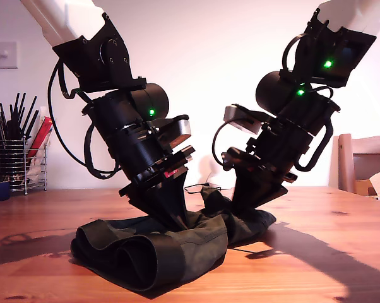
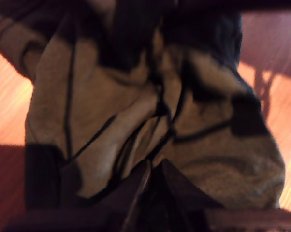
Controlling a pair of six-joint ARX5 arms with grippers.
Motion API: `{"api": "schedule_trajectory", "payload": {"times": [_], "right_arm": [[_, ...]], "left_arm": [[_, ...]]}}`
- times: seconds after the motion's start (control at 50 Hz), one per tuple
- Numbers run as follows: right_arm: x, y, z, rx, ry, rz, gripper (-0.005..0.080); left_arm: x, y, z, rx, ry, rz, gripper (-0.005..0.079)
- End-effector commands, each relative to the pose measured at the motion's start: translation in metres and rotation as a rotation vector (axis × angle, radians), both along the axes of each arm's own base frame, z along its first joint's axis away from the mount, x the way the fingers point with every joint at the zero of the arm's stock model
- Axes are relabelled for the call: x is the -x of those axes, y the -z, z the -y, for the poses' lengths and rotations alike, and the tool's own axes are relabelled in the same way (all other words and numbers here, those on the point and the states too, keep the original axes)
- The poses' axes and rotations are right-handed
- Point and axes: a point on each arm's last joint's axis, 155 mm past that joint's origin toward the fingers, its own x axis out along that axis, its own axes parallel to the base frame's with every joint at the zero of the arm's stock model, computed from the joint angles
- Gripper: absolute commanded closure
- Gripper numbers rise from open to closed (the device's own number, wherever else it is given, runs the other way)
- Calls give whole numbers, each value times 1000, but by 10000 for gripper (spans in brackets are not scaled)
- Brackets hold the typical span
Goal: Fold the underwear in front of you. After folding it, place it to the right side.
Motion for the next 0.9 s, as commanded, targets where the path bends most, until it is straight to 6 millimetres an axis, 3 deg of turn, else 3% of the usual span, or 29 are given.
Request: {"api": "schedule_trajectory", "payload": {"times": [0.0, 0.36, 0.5, 0.8, 0.88], "right_arm": [[-9, -20, 2, -9, 13, 42, 765], [-13, -43, 27, 122, 34, 68, 765], [-8, -38, 39, 191, 27, 50, 765], [-5, -27, 85, 386, 74, 32, 763], [-7, -27, 91, 387, 89, 30, 706]], "left_arm": [[7, 14, -6, -26, -4, -30, 689], [7, 22, -15, -68, -16, -24, 706], [11, 27, -17, -75, -17, -35, 706], [19, 38, -25, -102, -23, -55, 706], [19, 38, -26, -103, -23, -54, 706]]}}
